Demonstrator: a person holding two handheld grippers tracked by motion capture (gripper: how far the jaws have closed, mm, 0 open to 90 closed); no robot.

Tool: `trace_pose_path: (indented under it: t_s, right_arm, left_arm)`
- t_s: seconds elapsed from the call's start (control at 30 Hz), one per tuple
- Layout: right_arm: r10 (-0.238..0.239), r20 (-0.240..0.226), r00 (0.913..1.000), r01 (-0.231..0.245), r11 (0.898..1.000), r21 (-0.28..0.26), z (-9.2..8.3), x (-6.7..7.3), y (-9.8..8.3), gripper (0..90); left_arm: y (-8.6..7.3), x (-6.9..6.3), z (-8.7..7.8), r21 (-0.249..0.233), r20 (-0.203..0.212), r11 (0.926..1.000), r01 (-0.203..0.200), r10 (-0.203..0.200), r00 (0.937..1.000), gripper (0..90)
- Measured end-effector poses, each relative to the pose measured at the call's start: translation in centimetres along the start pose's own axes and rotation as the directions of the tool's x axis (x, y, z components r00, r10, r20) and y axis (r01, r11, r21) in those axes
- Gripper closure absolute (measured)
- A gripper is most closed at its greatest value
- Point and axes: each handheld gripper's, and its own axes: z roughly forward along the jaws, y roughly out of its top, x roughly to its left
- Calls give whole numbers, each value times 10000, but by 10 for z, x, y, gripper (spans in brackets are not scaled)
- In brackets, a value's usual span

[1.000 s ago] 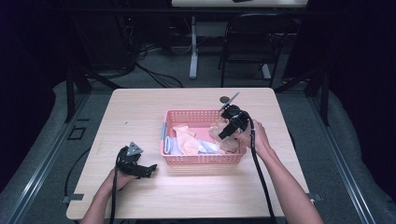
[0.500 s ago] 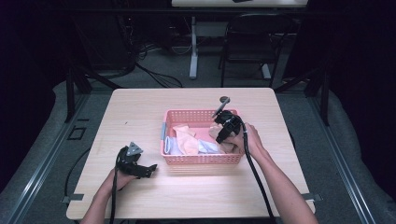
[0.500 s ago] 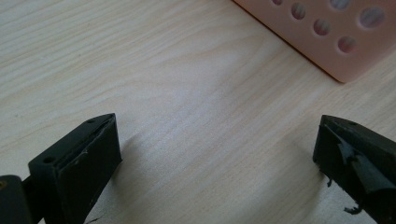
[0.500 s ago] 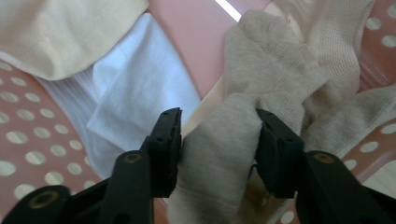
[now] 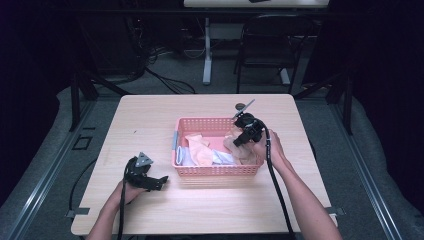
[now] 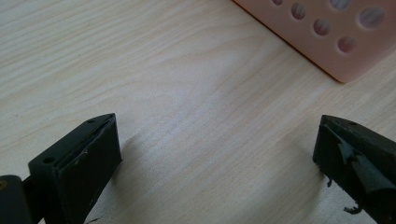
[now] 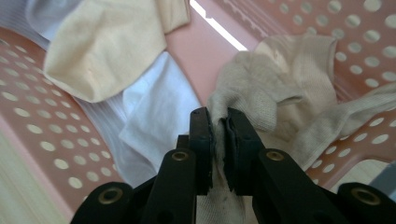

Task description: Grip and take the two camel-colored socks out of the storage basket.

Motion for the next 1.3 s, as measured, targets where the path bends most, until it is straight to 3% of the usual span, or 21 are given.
trace_pose_path:
  t_s: [0.13, 0.2, 0.53, 1.3]
  right_arm:
    - [-26, -70, 10000, 24, 9998, -220, -9, 2, 0, 823]
    - [48, -171, 9998, -59, 9980, -630, -17, 4, 0, 823]
    - [-151, -178, 9997, 131, 9940, -1085, -42, 5, 2, 823]
    - [-116, 291, 9995, 181, 9725, -2321, -110, 2, -9, 824]
  left_arm:
    - [0, 0, 0, -14, 0, 10000, 19, -19, 10000, 6]
    - [0, 0, 0, -13, 0, 10000, 16, -16, 10000, 6]
    - [0, 0, 0, 0, 2, 10000, 1, -1, 10000, 7]
    - [0, 0, 0, -15, 0, 10000, 19, -19, 10000, 7]
